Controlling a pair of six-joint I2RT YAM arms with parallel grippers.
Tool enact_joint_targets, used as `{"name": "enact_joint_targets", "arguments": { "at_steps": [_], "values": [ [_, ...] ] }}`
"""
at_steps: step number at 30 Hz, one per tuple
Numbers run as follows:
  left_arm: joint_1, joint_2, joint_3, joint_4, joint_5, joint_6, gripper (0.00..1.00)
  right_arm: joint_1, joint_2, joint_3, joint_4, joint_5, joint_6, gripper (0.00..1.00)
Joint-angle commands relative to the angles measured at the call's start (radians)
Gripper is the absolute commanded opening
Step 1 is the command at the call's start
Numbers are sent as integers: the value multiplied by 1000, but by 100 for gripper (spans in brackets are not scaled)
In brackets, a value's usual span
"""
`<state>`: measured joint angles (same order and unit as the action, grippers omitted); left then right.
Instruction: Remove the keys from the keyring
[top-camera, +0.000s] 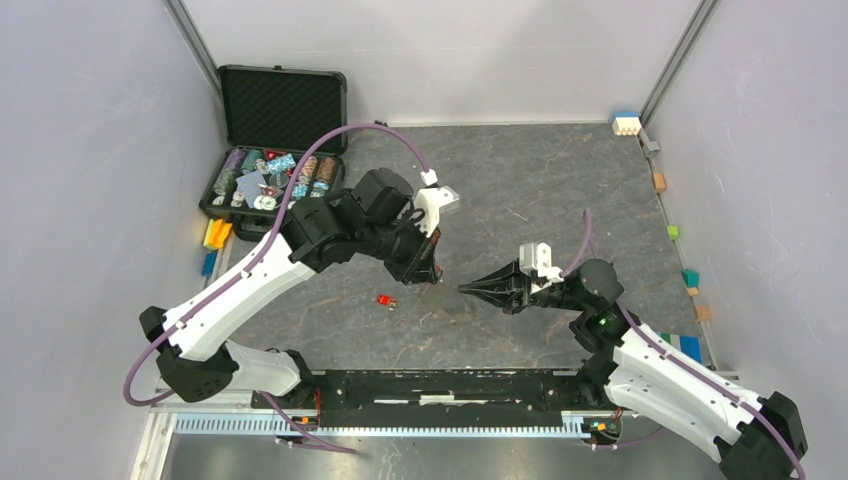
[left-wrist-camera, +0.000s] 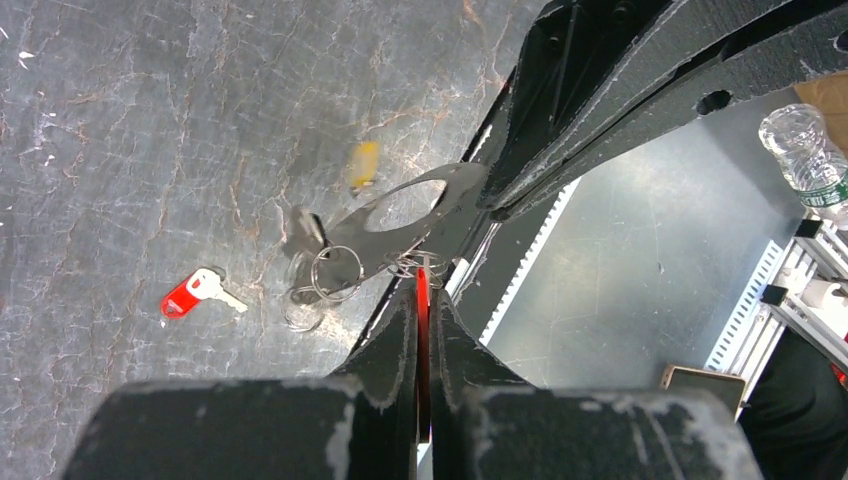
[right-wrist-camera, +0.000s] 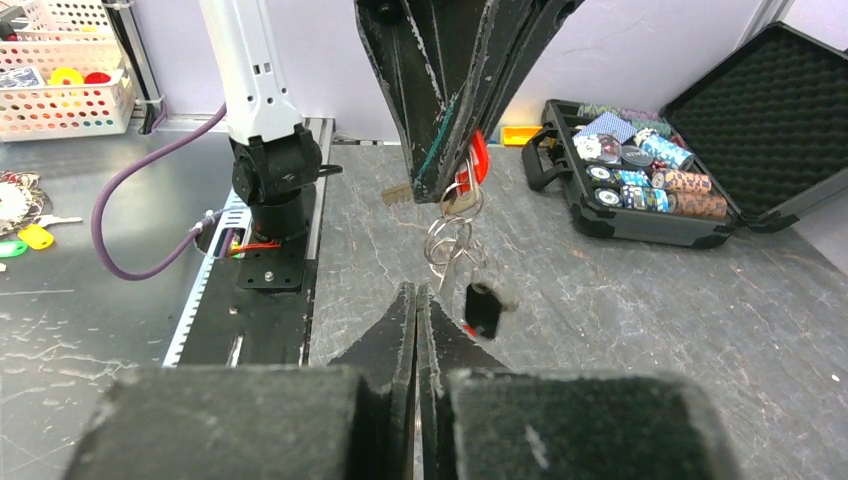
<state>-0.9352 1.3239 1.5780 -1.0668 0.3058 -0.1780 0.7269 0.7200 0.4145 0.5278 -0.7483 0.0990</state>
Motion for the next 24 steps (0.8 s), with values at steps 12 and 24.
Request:
{"name": "enact_joint_targets", "arguments": {
  "at_steps": [12,24],
  "values": [
    [5,-2,48,8,3,51,2,6,20,23,50,7,13,0],
    [4,-9,43,7,-5,38,2,6,-8,-58,204,67,43,37]
  ]
}}
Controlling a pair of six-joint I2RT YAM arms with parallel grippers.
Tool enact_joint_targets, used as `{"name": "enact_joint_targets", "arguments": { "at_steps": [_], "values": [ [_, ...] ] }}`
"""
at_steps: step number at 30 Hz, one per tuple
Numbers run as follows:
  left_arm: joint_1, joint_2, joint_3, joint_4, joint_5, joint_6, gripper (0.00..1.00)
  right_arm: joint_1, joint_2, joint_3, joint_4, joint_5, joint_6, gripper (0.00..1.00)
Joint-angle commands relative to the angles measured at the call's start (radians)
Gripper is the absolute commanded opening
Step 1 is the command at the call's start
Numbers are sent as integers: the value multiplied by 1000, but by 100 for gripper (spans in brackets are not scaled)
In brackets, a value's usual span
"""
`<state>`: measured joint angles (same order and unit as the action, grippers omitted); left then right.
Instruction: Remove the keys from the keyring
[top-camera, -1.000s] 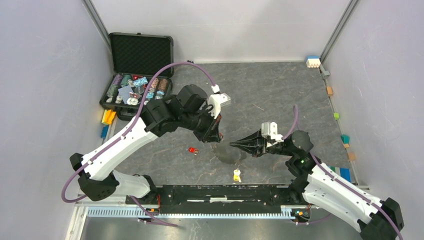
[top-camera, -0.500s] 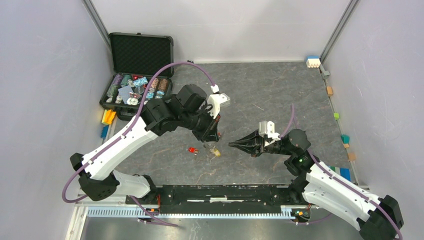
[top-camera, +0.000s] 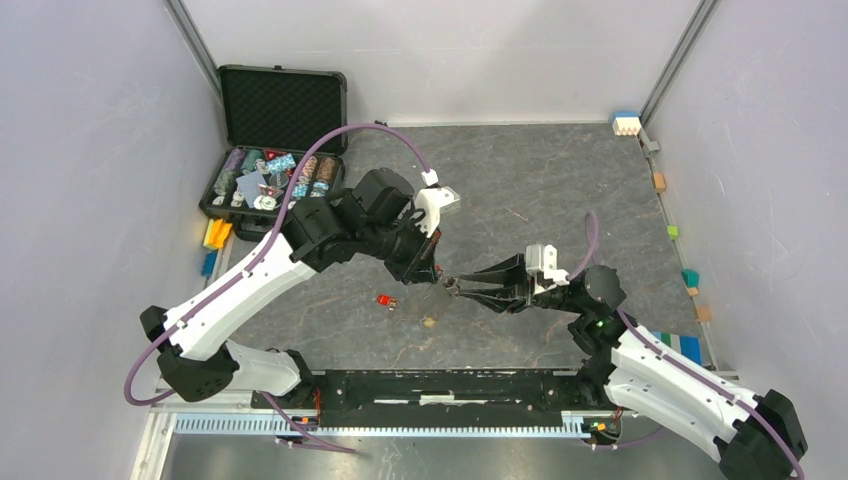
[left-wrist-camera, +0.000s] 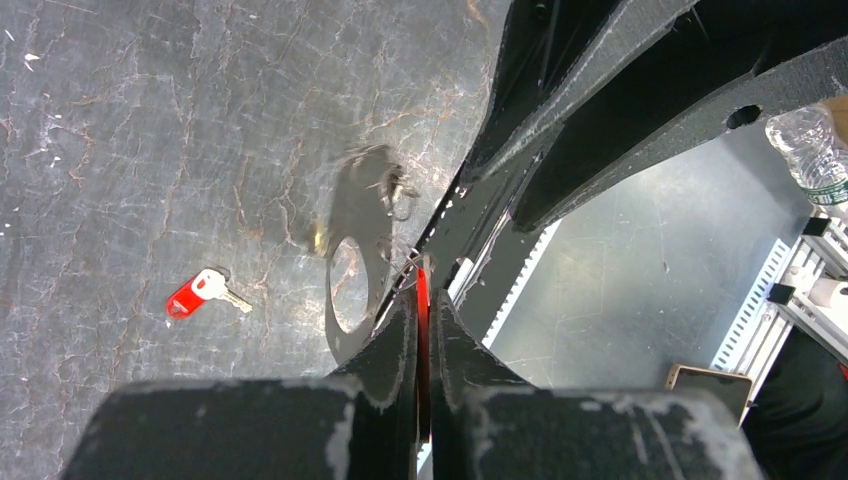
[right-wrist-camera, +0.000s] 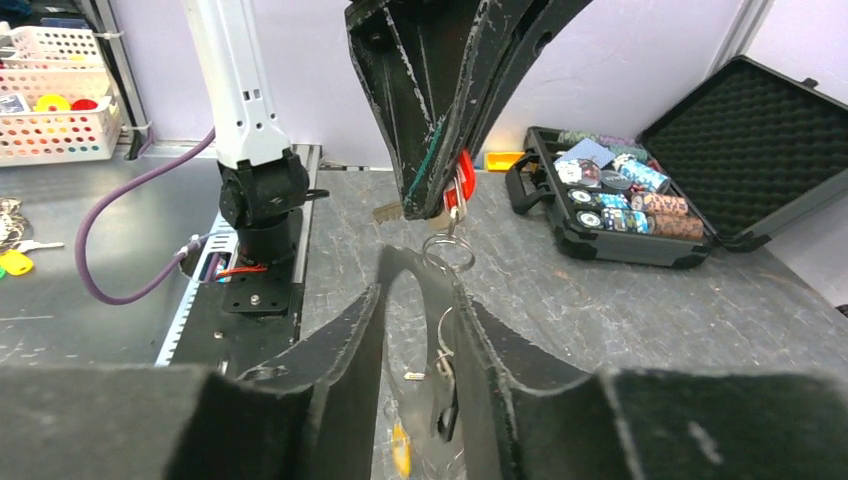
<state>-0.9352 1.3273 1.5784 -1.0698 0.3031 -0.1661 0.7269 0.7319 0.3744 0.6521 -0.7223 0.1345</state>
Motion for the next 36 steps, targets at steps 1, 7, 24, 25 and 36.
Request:
{"name": "enact_joint_targets", "arguments": {
  "at_steps": [1,7,24,25,36],
  "values": [
    [4,-12,44,11,-2,27,2,6,-24,-20,80,43,7,39],
    [4,-8,43,11,-5,25,2,6,-19,-32,99,14,24,39],
    [4,-3,48,11,-2,17,2,9,99,-46,287,13,232,31],
    [4,-3,48,11,-2,17,2,10,106,-45,293,17,235,31],
    [4,10,53,11,-2,13,2,24,188,-37,393,29,286,33]
  ]
}}
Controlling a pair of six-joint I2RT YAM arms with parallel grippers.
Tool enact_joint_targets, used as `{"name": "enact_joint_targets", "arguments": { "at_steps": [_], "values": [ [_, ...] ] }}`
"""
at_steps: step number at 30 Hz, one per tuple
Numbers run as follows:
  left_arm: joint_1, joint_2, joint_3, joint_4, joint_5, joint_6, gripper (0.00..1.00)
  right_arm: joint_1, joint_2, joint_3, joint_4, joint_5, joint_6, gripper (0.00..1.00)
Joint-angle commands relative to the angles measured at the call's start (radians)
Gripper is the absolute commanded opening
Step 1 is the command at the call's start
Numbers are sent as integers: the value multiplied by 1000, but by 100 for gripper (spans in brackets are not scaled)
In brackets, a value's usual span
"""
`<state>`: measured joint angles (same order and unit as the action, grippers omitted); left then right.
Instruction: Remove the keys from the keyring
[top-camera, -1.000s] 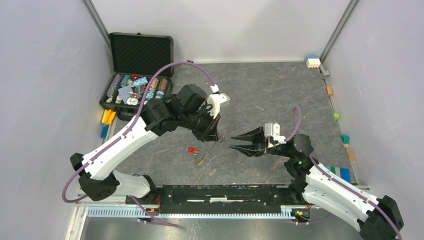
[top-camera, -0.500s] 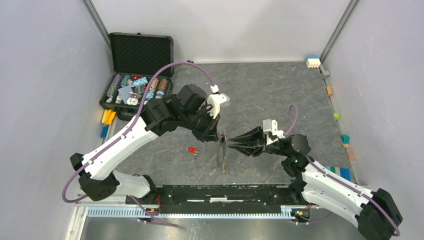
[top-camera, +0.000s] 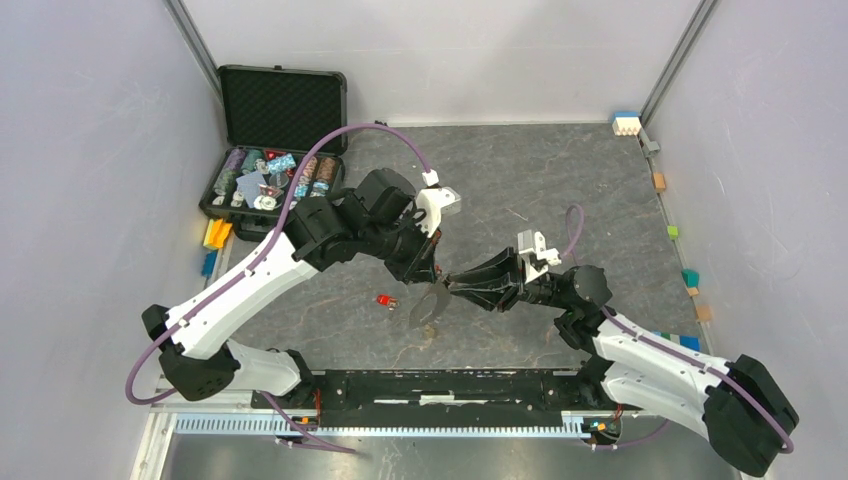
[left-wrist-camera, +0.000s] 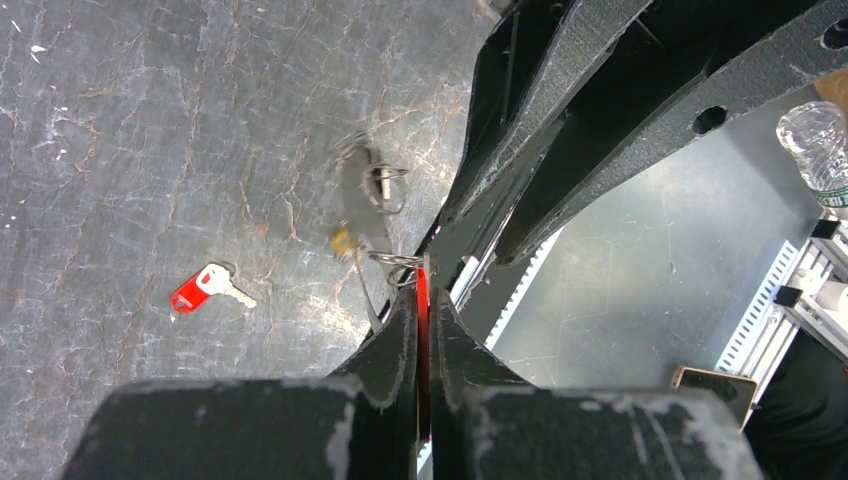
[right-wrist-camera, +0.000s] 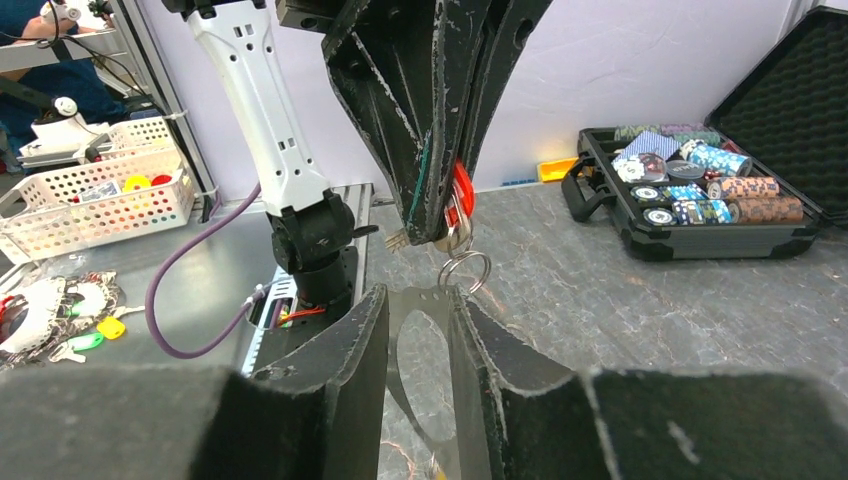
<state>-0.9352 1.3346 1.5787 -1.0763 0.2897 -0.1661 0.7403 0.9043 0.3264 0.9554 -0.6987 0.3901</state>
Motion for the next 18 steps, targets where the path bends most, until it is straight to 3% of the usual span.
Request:
{"name": "enact_joint_targets", "arguments": {
  "at_steps": [1,18],
  "values": [
    [4,3,52,18,12,13,2,13,19,12,95,5,31,34],
    [4,2,49,18,17,17,2,64,104,38,126,33,36,33]
  ]
}}
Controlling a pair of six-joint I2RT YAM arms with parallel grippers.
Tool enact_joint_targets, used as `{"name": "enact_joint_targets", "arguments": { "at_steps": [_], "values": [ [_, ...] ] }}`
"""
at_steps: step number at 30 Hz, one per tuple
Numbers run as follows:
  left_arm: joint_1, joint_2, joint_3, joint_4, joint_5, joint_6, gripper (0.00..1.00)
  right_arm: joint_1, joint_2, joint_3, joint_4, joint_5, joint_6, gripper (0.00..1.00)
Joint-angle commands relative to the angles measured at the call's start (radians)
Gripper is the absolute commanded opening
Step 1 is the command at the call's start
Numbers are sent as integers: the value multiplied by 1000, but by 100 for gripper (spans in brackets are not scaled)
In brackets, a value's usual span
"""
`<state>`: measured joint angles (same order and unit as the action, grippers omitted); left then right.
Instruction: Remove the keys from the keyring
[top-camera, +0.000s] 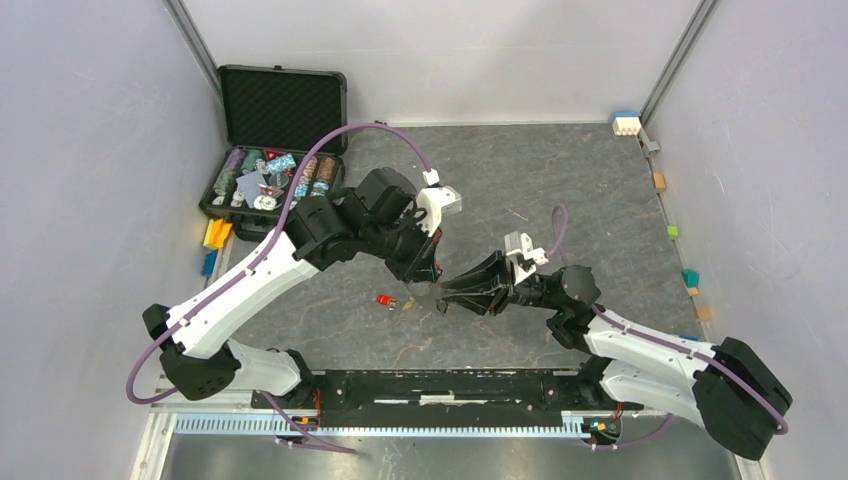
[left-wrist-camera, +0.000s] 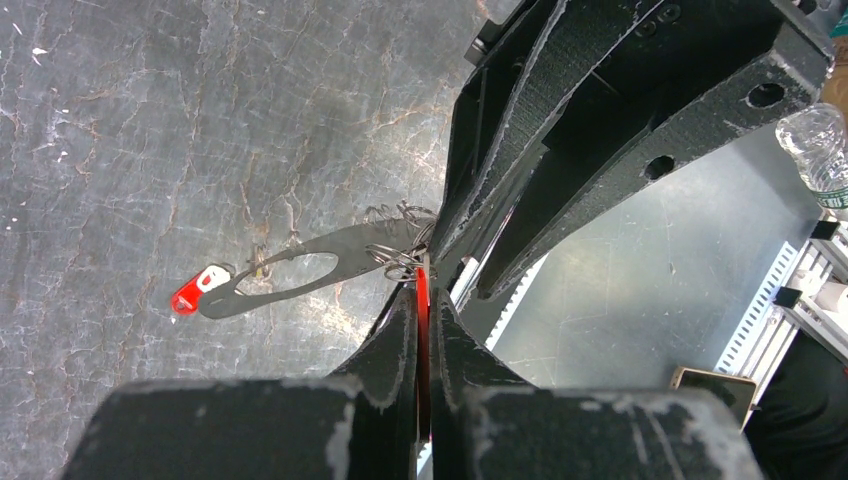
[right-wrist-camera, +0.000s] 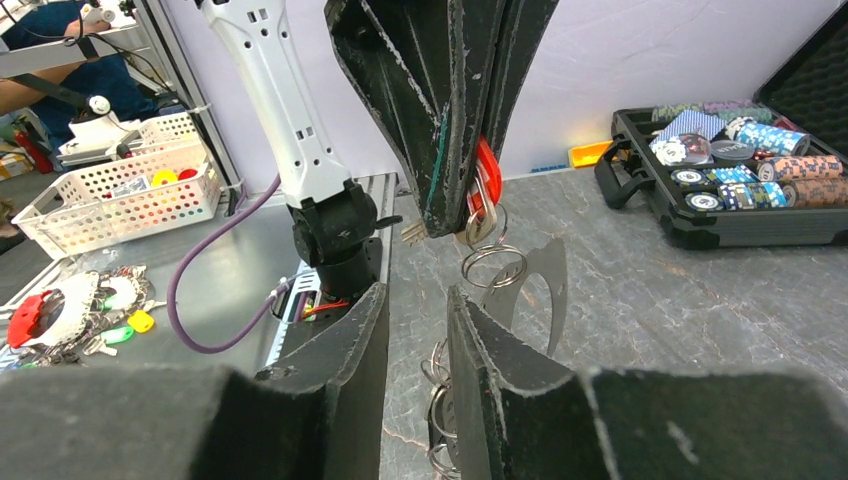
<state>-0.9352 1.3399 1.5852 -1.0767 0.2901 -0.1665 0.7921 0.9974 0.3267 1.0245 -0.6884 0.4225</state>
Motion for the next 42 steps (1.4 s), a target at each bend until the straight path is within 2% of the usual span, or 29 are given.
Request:
{"name": "enact_joint_targets", "arguments": {
  "at_steps": [1,31,42],
  "values": [
    [4,-3,43,18,17,17,2,13,16,41,57,25,4,33],
    [4,-13,28,18,27,18,2,36,30,54,45,85,-27,29],
    [4,-10,29,20,27,18,2,38,18,51,46,91,-30,17]
  ]
}}
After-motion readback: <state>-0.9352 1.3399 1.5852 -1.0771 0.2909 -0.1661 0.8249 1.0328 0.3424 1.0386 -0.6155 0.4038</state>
